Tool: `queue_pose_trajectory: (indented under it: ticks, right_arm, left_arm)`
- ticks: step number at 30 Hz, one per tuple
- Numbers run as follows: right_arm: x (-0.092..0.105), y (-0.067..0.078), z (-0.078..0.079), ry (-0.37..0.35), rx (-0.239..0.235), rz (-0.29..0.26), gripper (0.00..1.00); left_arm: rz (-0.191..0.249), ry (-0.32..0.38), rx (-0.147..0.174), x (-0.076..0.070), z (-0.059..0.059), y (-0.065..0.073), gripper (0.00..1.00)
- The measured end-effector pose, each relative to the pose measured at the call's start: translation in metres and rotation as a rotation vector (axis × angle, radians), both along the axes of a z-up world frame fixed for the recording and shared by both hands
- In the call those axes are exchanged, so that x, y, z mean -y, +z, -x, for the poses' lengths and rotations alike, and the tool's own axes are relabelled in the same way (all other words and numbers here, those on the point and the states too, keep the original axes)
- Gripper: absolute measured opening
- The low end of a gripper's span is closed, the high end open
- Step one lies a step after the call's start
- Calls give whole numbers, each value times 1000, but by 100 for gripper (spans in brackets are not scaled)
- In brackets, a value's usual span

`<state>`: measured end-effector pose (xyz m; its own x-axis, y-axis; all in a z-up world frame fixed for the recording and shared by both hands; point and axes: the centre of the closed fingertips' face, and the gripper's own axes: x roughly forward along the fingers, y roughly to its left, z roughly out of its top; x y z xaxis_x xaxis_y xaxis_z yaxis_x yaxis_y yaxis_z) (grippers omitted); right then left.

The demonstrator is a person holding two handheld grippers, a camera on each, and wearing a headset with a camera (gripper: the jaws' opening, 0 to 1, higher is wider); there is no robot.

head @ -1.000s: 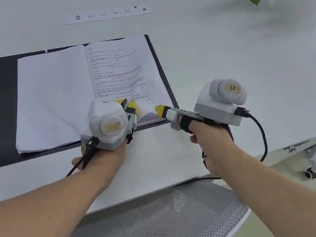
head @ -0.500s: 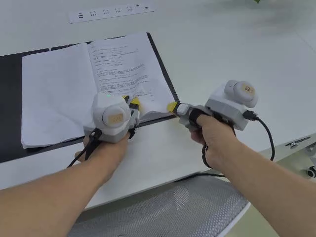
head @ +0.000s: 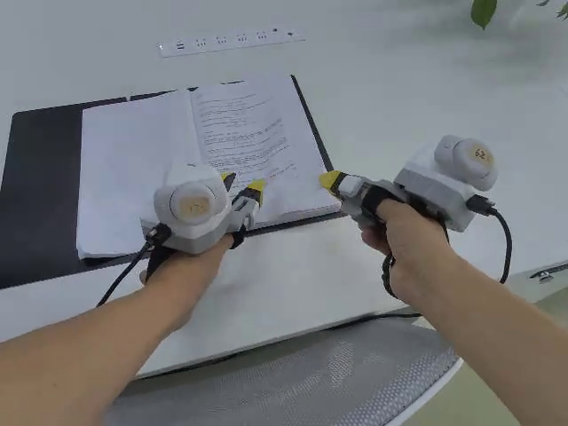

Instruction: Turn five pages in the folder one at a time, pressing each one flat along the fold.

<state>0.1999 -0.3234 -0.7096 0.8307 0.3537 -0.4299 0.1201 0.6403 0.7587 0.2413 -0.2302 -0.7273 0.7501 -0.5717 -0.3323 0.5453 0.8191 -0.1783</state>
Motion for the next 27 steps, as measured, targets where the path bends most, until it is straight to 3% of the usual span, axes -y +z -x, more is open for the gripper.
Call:
queue_pose_trajectory:
  ticks: [6, 14, 22, 27]
  right_arm:
    - [-30, 32, -1, 54, 69, -4, 0]
    - [-82, 58, -2, 137, 131, -8, 0]
    - [-141, 69, -3, 243, 167, 16, 0]
    - [-174, 67, -5, 306, 166, 35, 0]
  left_arm:
    - [10, 27, 53, -38, 7, 33, 27]
    - [-2, 75, 98, -97, 15, 58, 28]
    - [-12, 134, 121, -153, 26, 74, 28]
    - [-23, 167, 132, -183, 30, 80, 27]
